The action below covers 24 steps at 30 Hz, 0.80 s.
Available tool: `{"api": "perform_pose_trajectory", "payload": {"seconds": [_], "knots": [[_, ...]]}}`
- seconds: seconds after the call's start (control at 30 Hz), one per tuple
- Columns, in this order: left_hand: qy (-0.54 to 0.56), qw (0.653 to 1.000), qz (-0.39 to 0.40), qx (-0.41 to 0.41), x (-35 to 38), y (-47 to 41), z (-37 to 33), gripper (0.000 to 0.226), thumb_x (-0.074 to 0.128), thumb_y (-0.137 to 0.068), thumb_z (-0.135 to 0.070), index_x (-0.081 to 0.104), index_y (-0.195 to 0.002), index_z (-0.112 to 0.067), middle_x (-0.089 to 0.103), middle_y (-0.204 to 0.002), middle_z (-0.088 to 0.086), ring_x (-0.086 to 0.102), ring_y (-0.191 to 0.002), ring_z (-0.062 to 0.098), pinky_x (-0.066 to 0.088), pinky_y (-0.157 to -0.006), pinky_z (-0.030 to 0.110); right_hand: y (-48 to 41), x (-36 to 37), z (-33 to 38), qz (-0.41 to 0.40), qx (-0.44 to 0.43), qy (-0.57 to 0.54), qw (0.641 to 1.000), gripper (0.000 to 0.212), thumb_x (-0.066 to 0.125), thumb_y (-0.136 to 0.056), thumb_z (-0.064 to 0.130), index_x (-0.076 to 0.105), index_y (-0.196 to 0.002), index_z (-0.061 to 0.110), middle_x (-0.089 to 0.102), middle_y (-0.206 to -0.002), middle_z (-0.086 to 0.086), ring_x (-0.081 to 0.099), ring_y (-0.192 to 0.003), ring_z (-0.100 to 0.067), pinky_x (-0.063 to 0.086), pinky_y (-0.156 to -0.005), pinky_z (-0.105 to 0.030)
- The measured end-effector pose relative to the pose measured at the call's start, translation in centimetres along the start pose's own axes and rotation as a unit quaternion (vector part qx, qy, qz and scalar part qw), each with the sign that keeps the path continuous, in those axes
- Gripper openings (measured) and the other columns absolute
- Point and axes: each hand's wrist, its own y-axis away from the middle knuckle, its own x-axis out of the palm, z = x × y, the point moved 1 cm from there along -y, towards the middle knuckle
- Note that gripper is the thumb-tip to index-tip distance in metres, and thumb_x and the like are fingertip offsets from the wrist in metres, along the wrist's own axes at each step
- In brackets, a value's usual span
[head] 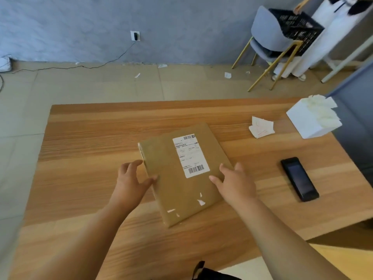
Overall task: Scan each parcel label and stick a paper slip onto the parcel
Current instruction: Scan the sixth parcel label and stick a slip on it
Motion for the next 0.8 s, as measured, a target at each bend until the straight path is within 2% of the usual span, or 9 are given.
{"api": "perform_pose_trajectory", "payload": {"seconds": [0.07,0.13,0.23,0.33,0.47,0.53,0.6,0.67,0.8], "knots": [[0.031,0.999,0.041,-0.006,0.9,0.4,-0.4,0.079,0.074,-0.075,-0.039,0.031,-0.140,-0.025,0.040,-0.134,0.002,0.054,-0.105,0.017,0.048,-0.085,0.034,0.9,0.6,-0.7,-0.030,-0.024,-0.027,0.999,0.056,0.048,-0.087,0.062,0.049,-0.135,0.033,0.035,-0.140,-0.007,0.034,-0.124,-0.030,0.035,-0.099,-0.038],[0.035,0.998,0.048,0.003,1.5,0.7,-0.6,0.083,0.075,-0.074,-0.038,0.028,-0.141,-0.026,0.042,-0.132,0.001,0.054,-0.100,0.014,0.047,-0.084,0.032,1.5,1.0,-1.6,-0.002,-0.016,-0.097,0.995,0.054,0.053,-0.087,0.058,0.050,-0.135,0.032,0.031,-0.149,-0.006,0.030,-0.133,-0.028,0.032,-0.104,-0.038],[0.027,0.998,0.058,0.006,2.2,0.8,-1.0,0.085,0.076,-0.074,-0.035,0.027,-0.143,-0.025,0.042,-0.134,0.001,0.053,-0.099,0.012,0.049,-0.085,0.033,2.0,1.1,-3.0,0.004,-0.010,-0.154,0.988,0.052,0.057,-0.087,0.053,0.051,-0.133,0.029,0.036,-0.146,-0.001,0.041,-0.129,-0.020,0.041,-0.094,-0.033],[0.027,0.997,0.076,0.013,3.0,1.0,-1.7,0.085,0.075,-0.075,-0.034,0.025,-0.144,-0.028,0.042,-0.136,-0.002,0.053,-0.099,0.009,0.051,-0.087,0.036,2.3,1.1,-4.2,-0.017,-0.018,-0.151,0.988,0.049,0.059,-0.086,0.053,0.054,-0.127,0.027,0.044,-0.130,0.002,0.051,-0.111,-0.018,0.043,-0.079,-0.029],[0.017,0.997,0.076,0.001,3.5,1.0,-2.6,0.083,0.074,-0.076,-0.034,0.028,-0.144,-0.026,0.041,-0.138,-0.003,0.052,-0.107,0.012,0.049,-0.091,0.037,1.9,0.6,-5.7,0.002,-0.025,-0.142,0.990,0.041,0.056,-0.088,0.052,0.054,-0.122,0.029,0.046,-0.122,0.006,0.056,-0.096,-0.016,0.048,-0.074,-0.030],[-0.041,0.999,0.033,-0.001,3.7,1.1,-3.1,0.076,0.073,-0.076,-0.036,0.035,-0.140,-0.022,0.037,-0.140,0.002,0.043,-0.121,0.022,0.041,-0.101,0.042,1.3,0.0,-6.7,0.003,-0.037,-0.134,0.990,0.035,0.053,-0.090,0.051,0.056,-0.118,0.031,0.050,-0.119,0.010,0.055,-0.092,-0.012,0.046,-0.069,-0.029],[-0.116,0.993,-0.027,0.014,3.8,1.4,-4.2,0.062,0.071,-0.078,-0.036,0.046,-0.132,-0.019,0.036,-0.138,0.007,0.033,-0.125,0.032,0.032,-0.104,0.047,0.5,-0.9,-7.9,-0.008,-0.044,-0.136,0.990,0.030,0.050,-0.091,0.052,0.059,-0.111,0.032,0.055,-0.112,0.013,0.054,-0.089,-0.010,0.047,-0.069,-0.030],[-0.161,0.984,-0.062,0.053,4.4,1.9,-5.8,0.048,0.072,-0.078,-0.032,0.056,-0.121,-0.016,0.046,-0.129,0.009,0.037,-0.117,0.036,0.031,-0.101,0.047,-0.5,-1.6,-9.4,-0.023,-0.048,-0.155,0.986,0.028,0.049,-0.091,0.052,0.060,-0.107,0.032,0.057,-0.105,0.015,0.056,-0.088,-0.009,0.051,-0.070,-0.032],[-0.150,0.980,-0.042,0.124,7.5,2.8,-9.8,0.028,0.071,-0.080,-0.023,0.066,-0.105,-0.012,0.060,-0.112,0.004,0.049,-0.106,0.032,0.042,-0.089,0.041,-2.4,-2.0,-13.5,-0.019,-0.048,-0.183,0.982,0.024,0.051,-0.091,0.050,0.062,-0.101,0.031,0.061,-0.089,0.016,0.057,-0.081,-0.004,0.052,-0.068,-0.030]]}}
